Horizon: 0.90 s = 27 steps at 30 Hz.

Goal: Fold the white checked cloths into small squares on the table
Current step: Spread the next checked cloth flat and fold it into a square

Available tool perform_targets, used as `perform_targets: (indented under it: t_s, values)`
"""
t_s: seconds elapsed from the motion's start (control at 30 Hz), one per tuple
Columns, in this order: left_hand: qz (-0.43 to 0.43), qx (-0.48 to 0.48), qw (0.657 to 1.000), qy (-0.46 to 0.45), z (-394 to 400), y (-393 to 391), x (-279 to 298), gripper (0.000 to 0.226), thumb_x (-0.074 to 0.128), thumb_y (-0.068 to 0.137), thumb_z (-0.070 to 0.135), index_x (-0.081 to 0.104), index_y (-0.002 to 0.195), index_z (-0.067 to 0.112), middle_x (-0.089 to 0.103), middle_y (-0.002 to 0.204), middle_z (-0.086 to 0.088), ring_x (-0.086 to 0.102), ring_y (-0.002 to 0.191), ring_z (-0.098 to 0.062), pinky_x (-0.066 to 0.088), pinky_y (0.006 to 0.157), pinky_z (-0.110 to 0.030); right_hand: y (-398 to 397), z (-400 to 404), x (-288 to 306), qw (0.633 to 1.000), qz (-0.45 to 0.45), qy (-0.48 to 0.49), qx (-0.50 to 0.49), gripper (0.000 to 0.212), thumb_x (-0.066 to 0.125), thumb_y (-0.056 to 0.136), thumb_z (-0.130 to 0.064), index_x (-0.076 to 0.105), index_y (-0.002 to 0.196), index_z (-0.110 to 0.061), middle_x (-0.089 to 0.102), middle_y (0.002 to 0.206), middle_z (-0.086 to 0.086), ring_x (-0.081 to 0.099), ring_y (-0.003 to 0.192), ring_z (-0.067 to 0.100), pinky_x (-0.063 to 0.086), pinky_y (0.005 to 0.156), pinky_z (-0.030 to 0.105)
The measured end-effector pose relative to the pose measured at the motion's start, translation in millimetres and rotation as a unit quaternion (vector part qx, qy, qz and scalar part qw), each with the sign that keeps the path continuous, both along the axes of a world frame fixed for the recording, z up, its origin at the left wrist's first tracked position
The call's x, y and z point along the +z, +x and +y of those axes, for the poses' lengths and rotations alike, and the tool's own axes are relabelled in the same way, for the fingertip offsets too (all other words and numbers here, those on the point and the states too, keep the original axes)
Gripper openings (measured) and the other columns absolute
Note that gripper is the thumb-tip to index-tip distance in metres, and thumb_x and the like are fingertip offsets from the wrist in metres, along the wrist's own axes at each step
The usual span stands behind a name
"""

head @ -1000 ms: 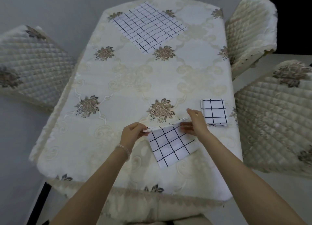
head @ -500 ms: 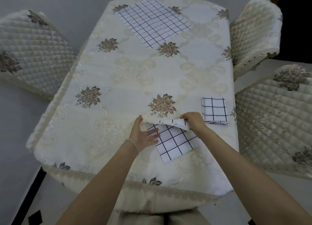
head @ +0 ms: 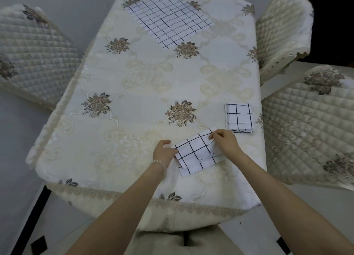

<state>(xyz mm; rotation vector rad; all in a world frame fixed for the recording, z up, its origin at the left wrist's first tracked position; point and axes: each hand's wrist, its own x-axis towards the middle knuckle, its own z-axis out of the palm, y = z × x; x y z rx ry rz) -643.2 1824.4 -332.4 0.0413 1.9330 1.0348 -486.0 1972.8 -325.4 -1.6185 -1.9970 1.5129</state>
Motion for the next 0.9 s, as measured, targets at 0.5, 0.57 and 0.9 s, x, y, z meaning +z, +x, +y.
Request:
perform_targets:
  t_s: [0.5, 0.57, 0.9]
  values:
    - [0.225, -0.134, 0.964, -0.048, 5.2, 19.4, -7.2, 0.024, 0.058, 0.087, 0.015, 0.052, 0.109, 0.008, 0.056, 0.081, -0.004, 0.049, 0.065, -0.017, 0.033, 0.052, -0.025, 22.1, -3.8, -17.2, 0.991, -0.084, 0.049, 0.091, 0.053, 0.059, 0.086, -0.007, 0.037, 0.134, -0.011, 0.049, 0.074, 0.002, 0.048, 0.067, 0.015, 0.038, 0.057, 0.025]
    - [0.243, -0.151, 0.957, -0.045, 3.0, 22.2, -8.5, 0.024, 0.057, 0.086, 0.013, 0.052, 0.109, 0.008, 0.055, 0.079, -0.004, 0.049, 0.065, -0.017, 0.033, 0.05, -0.025, 23.9, -2.1, -19.1, 0.992, -0.084, 0.039, 0.086, 0.057, 0.06, 0.085, -0.006, 0.036, 0.136, -0.013, 0.052, 0.078, 0.007, 0.048, 0.068, 0.017, 0.038, 0.057, 0.024]
    - [0.394, -0.221, 0.89, -0.052, -9.2, 28.1, -21.1, 0.03, 0.066, 0.081, 0.007, 0.052, 0.107, 0.013, 0.04, 0.098, -0.009, 0.043, 0.09, -0.025, 0.037, 0.068, -0.029, 35.1, -7.1, -32.8, 0.991, -0.079, 0.105, 0.037, 0.061, 0.073, 0.077, -0.014, 0.043, 0.13, -0.018, 0.042, 0.109, 0.005, 0.045, 0.097, 0.021, 0.038, 0.081, 0.028]
